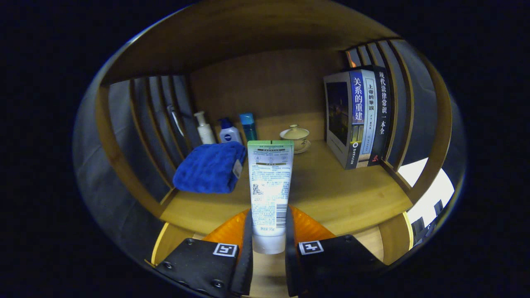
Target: Pull open the drawer, take out the items inside it, and place them on the countertop above the cabinet.
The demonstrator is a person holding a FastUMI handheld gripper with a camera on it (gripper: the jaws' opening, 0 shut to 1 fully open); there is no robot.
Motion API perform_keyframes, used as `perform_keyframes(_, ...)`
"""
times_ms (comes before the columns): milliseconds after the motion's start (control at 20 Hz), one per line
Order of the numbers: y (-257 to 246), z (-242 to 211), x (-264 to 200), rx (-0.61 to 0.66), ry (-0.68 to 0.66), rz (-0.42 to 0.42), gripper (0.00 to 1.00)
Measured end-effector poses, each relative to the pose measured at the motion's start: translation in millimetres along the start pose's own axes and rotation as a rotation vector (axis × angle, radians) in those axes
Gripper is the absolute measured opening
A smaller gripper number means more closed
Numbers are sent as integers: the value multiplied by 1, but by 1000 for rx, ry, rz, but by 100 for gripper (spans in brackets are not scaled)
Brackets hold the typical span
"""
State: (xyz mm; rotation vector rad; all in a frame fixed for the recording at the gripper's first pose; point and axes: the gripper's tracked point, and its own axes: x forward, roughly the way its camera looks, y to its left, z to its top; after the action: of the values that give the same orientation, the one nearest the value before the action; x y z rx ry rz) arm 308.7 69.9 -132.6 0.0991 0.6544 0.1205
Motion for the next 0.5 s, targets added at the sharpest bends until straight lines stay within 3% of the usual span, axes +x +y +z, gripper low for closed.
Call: perform_keyframes(500, 2, -4, 44, 28, 17, -20, 44)
